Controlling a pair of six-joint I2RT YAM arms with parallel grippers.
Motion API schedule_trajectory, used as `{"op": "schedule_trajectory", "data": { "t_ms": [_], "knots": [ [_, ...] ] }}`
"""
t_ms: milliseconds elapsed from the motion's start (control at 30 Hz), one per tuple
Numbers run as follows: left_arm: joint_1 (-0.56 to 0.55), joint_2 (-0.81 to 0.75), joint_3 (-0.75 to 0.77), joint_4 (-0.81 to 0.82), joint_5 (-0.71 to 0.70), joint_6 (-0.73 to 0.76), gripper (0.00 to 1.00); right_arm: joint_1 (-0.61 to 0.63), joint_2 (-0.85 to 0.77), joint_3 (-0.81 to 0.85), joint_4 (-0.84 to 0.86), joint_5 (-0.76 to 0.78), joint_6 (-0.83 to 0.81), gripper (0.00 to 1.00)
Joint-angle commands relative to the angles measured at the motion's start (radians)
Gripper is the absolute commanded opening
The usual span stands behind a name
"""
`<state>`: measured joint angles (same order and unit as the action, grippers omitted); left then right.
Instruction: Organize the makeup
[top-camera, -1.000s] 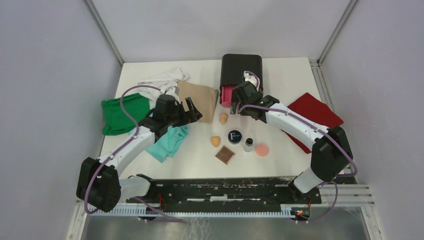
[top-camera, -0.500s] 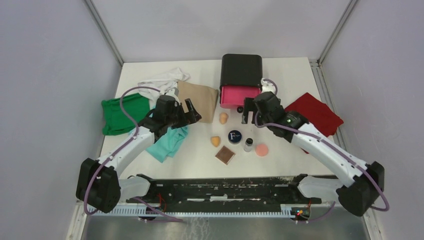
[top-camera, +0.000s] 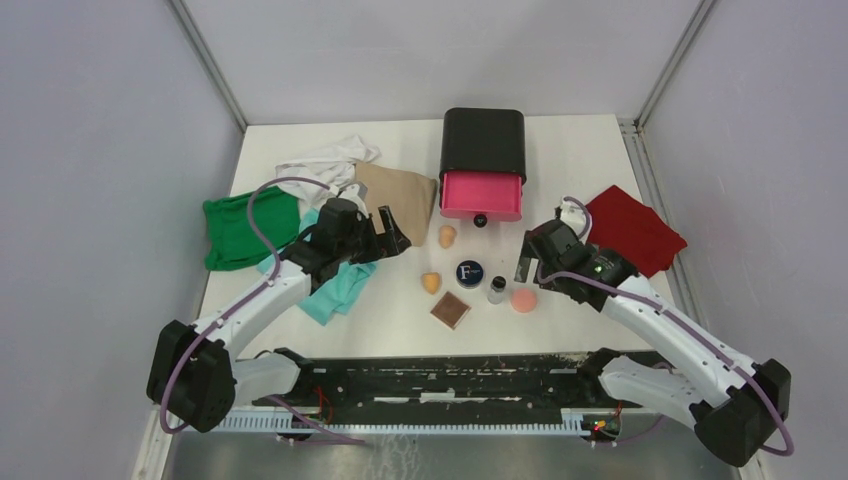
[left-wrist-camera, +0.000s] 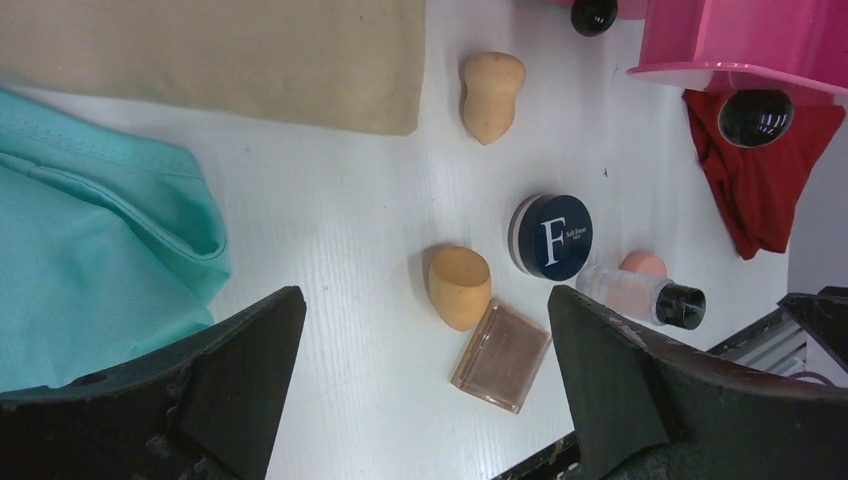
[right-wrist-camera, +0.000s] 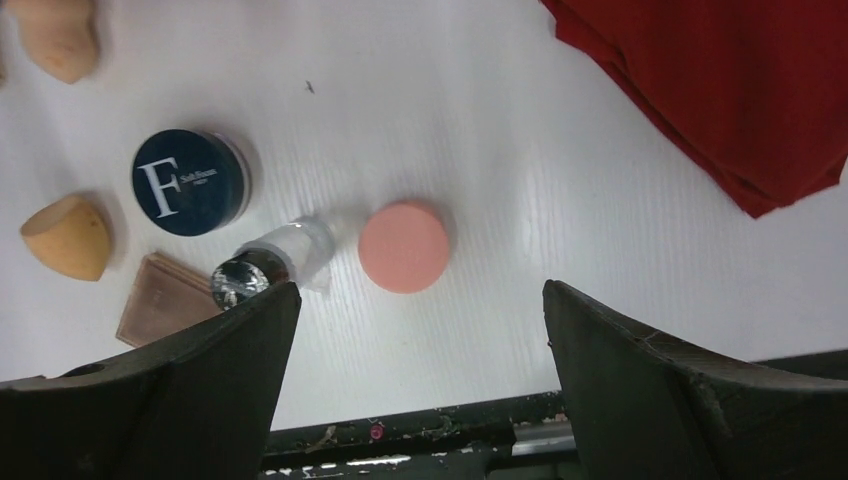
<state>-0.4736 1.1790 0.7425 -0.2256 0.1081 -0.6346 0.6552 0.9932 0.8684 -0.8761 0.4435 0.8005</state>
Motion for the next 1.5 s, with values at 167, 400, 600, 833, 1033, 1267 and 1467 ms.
{"op": "schedule_trajectory", "data": {
  "t_ms": [167,400,600,833,1033,1267,1467],
  "knots": [
    [-0.016,-0.020,-0.009,0.067,0.002,-0.014,0.99,-0.228,0.006,-0.111,0.022,-0.207,0.120,0.99],
    [-0.023,-0.019,-0.026,0.086,0.008,-0.025,0.99,-0.241,0.120,-0.097,0.021,-0.266,0.134,0.99],
    [-0.022,0.001,-0.026,0.095,0.015,-0.031,0.99,-0.242,0.181,-0.111,0.052,-0.330,0.128,0.98],
    [-0.023,0.007,-0.028,0.096,0.017,-0.034,0.99,-0.242,0.221,-0.138,0.089,-0.360,0.120,0.93],
    [-0.025,0.008,-0.029,0.096,0.021,-0.034,0.99,-0.241,0.273,-0.115,0.117,-0.372,0.084,0.92],
    [-0.025,0.002,-0.034,0.095,0.022,-0.036,0.99,-0.241,0.350,-0.079,0.158,-0.362,0.078,0.92],
    [-0.025,-0.006,-0.037,0.089,0.018,-0.033,0.99,-0.241,0.403,-0.065,0.188,-0.372,0.073,0.92]
  ]
}}
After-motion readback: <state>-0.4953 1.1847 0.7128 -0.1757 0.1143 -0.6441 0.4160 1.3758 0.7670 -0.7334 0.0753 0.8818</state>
